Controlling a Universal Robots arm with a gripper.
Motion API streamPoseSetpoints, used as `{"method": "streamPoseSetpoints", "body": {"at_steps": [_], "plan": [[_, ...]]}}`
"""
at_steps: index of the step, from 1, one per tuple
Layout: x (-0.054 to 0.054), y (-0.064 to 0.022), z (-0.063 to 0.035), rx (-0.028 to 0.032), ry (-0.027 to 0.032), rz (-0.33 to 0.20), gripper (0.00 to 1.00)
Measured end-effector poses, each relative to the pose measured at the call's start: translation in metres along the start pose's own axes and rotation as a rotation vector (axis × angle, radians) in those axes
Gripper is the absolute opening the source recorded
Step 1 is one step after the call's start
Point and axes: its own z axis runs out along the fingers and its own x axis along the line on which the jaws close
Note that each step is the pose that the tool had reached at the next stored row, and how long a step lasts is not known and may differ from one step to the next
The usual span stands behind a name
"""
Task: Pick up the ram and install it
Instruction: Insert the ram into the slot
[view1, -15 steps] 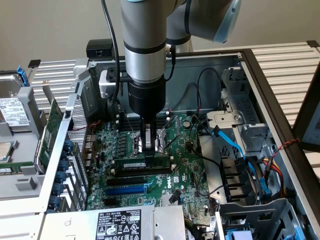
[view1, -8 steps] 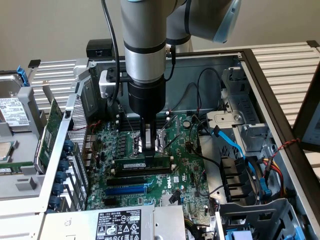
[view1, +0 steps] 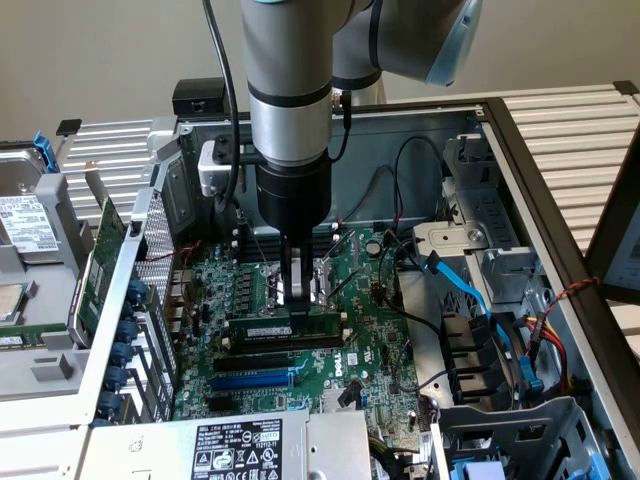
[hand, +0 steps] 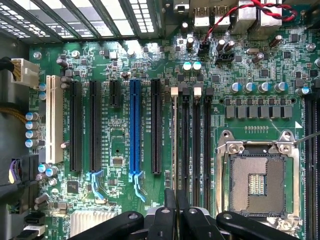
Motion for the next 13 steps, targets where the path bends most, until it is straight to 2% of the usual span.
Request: {"method": "streamPoseSetpoints", "body": {"at_steps": [4,13], "plan": [[-0.0001,0.0,0.0002,0.0003,0.0013,0.0,0.13],[0.0,0.0,-0.0012,0.0006,0.0109,0.0,0.13]]}}
